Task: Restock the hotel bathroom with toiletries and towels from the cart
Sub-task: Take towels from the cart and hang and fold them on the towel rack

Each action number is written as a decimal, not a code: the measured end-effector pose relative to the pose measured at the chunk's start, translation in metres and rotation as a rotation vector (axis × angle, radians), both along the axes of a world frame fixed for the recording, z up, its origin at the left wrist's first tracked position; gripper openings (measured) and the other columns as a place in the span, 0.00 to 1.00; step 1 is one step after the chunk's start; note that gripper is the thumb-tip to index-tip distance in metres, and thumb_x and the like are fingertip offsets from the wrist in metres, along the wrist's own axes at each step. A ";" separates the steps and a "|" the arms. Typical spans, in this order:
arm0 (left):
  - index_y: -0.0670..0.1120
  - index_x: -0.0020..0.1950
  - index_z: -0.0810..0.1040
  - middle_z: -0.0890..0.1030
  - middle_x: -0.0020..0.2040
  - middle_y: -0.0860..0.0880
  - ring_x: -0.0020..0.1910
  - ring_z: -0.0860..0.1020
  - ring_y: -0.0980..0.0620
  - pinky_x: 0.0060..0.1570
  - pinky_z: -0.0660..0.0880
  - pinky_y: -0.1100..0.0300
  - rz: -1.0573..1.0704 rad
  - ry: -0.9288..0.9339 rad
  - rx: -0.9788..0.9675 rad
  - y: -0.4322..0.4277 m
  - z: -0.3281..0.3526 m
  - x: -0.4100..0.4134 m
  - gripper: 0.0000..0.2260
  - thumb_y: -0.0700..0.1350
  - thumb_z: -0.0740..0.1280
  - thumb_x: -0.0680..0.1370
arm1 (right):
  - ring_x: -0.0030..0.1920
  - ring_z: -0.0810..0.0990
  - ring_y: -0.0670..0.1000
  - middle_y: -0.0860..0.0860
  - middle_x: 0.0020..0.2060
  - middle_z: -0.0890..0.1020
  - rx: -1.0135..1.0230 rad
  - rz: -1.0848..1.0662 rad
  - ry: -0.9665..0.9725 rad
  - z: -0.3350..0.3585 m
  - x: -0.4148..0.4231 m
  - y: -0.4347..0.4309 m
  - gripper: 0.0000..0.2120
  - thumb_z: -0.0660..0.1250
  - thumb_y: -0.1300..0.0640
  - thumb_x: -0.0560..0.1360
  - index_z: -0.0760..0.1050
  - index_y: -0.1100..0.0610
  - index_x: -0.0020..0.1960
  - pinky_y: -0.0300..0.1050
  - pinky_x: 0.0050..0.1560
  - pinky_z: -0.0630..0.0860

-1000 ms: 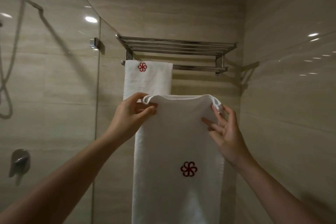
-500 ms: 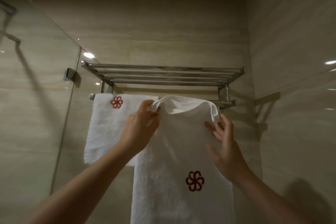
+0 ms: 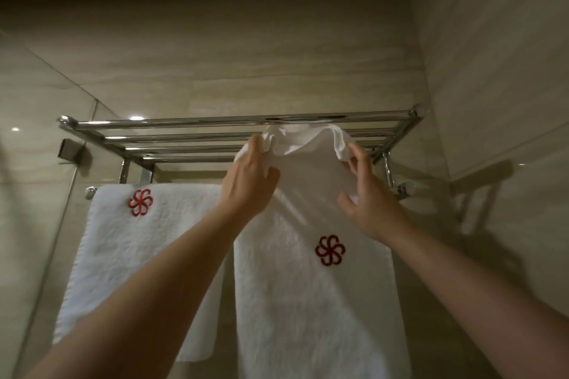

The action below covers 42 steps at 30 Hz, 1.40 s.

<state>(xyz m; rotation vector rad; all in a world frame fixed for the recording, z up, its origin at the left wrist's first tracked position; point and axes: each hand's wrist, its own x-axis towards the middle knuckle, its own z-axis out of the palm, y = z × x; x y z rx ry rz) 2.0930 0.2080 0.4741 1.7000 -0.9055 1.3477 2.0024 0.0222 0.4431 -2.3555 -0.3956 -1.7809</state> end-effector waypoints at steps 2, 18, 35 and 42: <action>0.46 0.66 0.60 0.77 0.53 0.43 0.45 0.75 0.45 0.43 0.75 0.50 0.053 -0.003 -0.021 -0.013 0.006 0.006 0.21 0.41 0.61 0.75 | 0.51 0.79 0.56 0.56 0.68 0.69 -0.016 -0.083 0.029 0.009 0.011 -0.005 0.38 0.65 0.56 0.74 0.41 0.40 0.71 0.49 0.44 0.78; 0.52 0.60 0.62 0.79 0.46 0.43 0.43 0.78 0.42 0.44 0.75 0.51 0.306 0.093 0.217 -0.040 0.003 0.064 0.23 0.67 0.45 0.75 | 0.70 0.65 0.57 0.53 0.73 0.64 -0.163 -0.499 0.093 0.016 0.054 -0.021 0.37 0.54 0.35 0.73 0.42 0.46 0.74 0.59 0.68 0.56; 0.47 0.61 0.73 0.78 0.56 0.43 0.50 0.75 0.46 0.51 0.68 0.50 0.305 0.391 0.395 -0.042 0.033 0.063 0.30 0.66 0.45 0.77 | 0.42 0.78 0.54 0.53 0.38 0.79 -0.007 -0.509 0.453 0.052 0.043 -0.011 0.35 0.42 0.24 0.68 0.70 0.53 0.36 0.57 0.57 0.72; 0.50 0.67 0.65 0.67 0.68 0.49 0.68 0.64 0.48 0.71 0.56 0.48 0.060 0.072 -0.040 -0.032 -0.035 0.034 0.21 0.56 0.60 0.77 | 0.66 0.70 0.61 0.57 0.68 0.71 0.152 -0.466 0.580 0.059 0.045 -0.007 0.43 0.45 0.24 0.68 0.67 0.53 0.69 0.60 0.64 0.64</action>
